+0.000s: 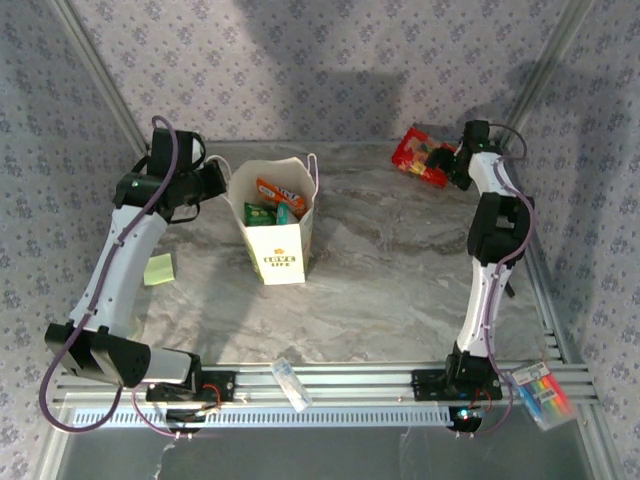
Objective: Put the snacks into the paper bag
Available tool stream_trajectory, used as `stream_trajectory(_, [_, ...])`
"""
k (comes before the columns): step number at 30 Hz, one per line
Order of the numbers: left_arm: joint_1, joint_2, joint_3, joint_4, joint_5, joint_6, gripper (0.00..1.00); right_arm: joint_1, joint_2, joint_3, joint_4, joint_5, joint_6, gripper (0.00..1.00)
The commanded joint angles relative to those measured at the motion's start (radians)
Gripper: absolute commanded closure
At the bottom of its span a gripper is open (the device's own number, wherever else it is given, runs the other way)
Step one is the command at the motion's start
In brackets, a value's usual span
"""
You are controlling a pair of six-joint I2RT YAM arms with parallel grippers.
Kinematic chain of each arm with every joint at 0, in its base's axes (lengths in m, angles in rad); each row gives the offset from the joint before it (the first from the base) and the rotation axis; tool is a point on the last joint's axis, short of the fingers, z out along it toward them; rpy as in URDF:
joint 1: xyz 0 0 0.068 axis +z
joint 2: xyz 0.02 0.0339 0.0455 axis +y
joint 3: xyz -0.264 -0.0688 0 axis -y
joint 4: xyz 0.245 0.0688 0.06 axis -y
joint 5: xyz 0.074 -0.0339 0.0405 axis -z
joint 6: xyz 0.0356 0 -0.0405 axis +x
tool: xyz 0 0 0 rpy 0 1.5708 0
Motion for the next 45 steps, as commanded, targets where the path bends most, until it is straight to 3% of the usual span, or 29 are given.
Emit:
stream_trajectory(1, [-0.004,-0.014,0.009,-0.011,-0.021,0.018,0.91,-0.002,0.041,0.079,-0.061,-0.024,0.001,0.13])
stream_trajectory(16, [-0.004,-0.005,0.004,-0.005,-0.016,0.015,0.91,-0.001,0.142,0.173,-0.104,-0.055,0.040,0.21])
stream_trajectory(19, [-0.004,-0.008,0.005,-0.007,-0.017,0.015,0.91,0.001,0.150,0.176,-0.106,-0.063,0.047,0.29])
stream_trajectory(23, [-0.004,-0.015,0.004,-0.012,-0.023,0.017,0.91,0.005,0.141,0.165,-0.106,-0.070,0.046,0.51])
stream_trajectory(32, [-0.005,-0.040,-0.016,-0.006,-0.023,0.008,0.91,0.013,0.114,0.144,-0.131,-0.068,0.029,0.92])
stream_trajectory(36, [-0.004,-0.055,-0.025,-0.004,-0.022,0.006,0.91,0.024,0.058,0.061,-0.099,-0.074,0.015,1.00])
stream_trajectory(45, [-0.004,-0.090,-0.038,-0.003,-0.022,0.005,0.91,0.050,-0.119,-0.212,-0.040,-0.114,-0.044,1.00])
